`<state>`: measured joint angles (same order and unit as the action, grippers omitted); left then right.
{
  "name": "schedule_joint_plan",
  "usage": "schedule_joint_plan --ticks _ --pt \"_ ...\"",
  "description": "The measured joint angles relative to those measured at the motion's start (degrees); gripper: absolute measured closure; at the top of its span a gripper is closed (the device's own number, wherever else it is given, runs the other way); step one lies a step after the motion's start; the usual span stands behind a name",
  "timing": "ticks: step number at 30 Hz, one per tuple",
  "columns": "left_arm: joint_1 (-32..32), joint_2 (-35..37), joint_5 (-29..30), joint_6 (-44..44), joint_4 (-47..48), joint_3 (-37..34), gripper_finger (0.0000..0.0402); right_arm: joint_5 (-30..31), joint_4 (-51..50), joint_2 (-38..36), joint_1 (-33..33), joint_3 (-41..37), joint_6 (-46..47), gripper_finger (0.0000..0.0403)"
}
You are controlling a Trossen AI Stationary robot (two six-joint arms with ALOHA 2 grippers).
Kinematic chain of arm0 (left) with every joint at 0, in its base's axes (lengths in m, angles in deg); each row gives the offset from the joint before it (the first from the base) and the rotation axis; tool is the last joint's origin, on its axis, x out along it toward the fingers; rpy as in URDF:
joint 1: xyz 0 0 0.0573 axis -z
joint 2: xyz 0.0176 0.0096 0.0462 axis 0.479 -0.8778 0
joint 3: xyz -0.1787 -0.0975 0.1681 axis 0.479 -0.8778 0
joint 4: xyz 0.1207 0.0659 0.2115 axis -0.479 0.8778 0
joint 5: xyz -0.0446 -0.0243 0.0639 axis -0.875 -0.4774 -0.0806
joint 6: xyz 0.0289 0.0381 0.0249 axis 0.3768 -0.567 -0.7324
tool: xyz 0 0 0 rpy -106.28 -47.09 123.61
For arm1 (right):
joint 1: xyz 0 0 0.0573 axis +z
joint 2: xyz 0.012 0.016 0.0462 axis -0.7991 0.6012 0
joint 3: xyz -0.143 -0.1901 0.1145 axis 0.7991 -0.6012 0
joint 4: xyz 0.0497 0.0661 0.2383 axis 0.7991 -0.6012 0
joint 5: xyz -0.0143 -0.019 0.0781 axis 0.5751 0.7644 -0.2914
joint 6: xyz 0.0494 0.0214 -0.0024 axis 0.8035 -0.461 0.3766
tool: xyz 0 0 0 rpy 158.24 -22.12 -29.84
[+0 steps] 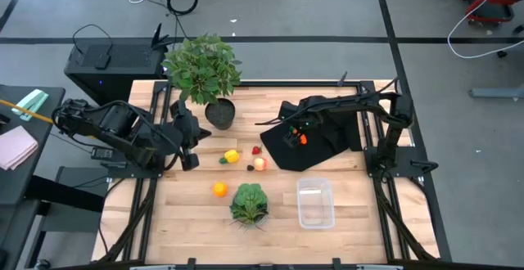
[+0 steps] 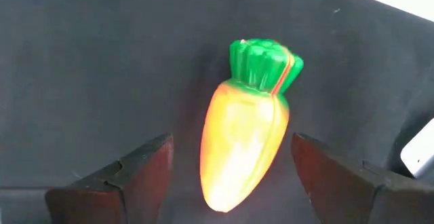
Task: Pick and placing Produce into tupperware
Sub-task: Put the carrot into the transparent bin
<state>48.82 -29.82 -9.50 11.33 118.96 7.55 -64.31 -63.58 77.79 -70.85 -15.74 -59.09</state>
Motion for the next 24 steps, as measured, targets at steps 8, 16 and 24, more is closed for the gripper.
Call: schedule_joint_plan --ticks 8,16,24 --pt "0.00 0.02 -0.04 0.03 -0.11 0.00 0.0383 -0.64 1.12 0.84 0.00 0.02 -0.02 0.0105" --pt "0.00 0.02 -0.04 -0.04 -0.46 0.00 0.0384 -0.86 1.22 1.03 -0.04 0.02 0.42 0.0122" --pt "0.00 0.02 -0.04 -0.08 -0.48 0.00 0.0390 -0.86 1.20 1.03 -0.06 0.02 0.44 0.0155"
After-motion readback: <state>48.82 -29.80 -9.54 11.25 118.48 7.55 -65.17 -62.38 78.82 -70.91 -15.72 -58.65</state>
